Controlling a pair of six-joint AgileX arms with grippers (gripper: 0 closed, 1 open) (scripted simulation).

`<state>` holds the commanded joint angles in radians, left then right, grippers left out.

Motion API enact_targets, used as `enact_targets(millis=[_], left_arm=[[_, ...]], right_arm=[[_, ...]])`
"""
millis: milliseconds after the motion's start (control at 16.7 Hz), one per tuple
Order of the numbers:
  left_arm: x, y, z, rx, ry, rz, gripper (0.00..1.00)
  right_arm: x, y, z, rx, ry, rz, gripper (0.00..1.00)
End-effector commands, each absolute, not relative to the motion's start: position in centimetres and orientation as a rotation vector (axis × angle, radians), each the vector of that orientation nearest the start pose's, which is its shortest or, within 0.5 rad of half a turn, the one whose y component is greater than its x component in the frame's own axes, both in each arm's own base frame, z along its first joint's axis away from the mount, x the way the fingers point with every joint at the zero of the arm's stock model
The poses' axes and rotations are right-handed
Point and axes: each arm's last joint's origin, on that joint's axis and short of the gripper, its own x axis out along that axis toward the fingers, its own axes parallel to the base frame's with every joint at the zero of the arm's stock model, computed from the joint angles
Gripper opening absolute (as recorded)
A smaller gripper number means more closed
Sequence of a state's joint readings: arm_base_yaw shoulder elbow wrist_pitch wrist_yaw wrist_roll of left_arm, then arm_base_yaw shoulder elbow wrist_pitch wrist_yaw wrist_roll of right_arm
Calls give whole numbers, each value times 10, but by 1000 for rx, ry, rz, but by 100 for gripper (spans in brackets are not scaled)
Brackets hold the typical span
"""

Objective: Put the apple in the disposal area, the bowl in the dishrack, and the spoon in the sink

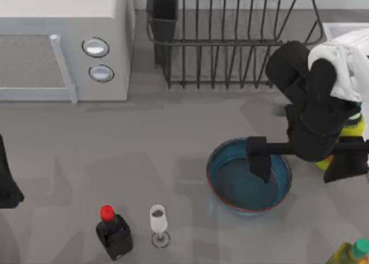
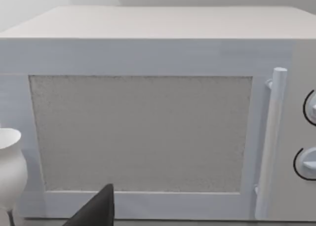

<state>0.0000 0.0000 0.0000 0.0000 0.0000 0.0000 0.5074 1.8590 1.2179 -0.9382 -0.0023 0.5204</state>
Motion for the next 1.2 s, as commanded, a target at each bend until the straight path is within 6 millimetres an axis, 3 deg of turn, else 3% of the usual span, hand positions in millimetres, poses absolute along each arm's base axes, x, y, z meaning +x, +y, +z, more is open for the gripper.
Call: enact_targets(millis=[180,480,1200], left_arm=[[106,-1,160,0,0,0,100],[106,-1,160,0,0,0,100],[106,-1,160,0,0,0,100]], right_arm=[[295,168,133,5,1577,-9,100],[300,169,129,8,1571,-8,100],[300,169,129,8,1571,-8,10]])
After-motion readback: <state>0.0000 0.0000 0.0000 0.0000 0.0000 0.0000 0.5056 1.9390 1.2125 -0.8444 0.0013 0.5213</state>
